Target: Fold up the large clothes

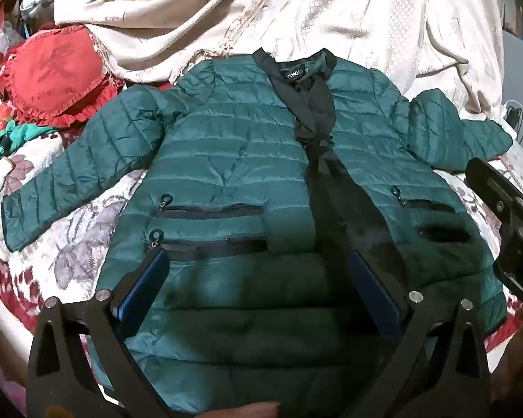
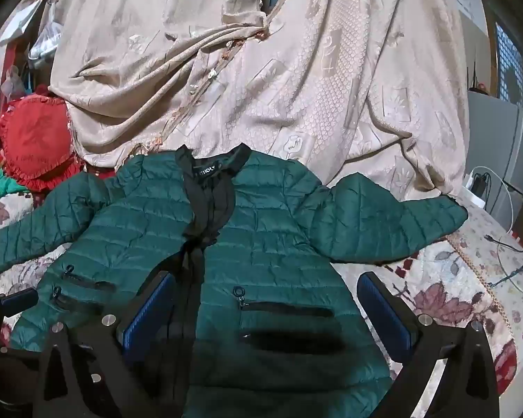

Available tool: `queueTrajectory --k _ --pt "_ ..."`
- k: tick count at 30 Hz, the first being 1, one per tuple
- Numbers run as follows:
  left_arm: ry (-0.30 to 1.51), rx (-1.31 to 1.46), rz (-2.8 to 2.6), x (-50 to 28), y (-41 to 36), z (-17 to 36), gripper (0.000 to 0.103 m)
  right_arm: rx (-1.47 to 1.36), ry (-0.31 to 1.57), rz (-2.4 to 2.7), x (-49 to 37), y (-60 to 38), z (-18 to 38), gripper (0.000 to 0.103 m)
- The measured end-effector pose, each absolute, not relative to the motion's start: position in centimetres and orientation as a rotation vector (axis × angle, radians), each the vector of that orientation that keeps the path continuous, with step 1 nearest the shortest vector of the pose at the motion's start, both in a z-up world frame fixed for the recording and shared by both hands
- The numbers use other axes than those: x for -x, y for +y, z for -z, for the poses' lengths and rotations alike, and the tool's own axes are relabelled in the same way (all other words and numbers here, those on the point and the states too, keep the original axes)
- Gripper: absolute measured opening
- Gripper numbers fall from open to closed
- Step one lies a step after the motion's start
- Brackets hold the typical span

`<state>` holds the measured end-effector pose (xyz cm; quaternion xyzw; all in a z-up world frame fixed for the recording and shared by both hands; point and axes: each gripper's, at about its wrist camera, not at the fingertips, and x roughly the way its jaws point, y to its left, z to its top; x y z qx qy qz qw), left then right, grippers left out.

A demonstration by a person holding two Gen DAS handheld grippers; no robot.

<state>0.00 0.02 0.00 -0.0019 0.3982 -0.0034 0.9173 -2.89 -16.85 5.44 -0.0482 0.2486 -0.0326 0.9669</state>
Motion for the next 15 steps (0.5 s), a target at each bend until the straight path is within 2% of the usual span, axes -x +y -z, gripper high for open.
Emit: queueTrajectory --k 15 --pt "0.839 0.013 0.012 -0.11 0.46 0.8 0.103 0.113 0.539 0.077 2.39 -16.61 -4.88 0.103"
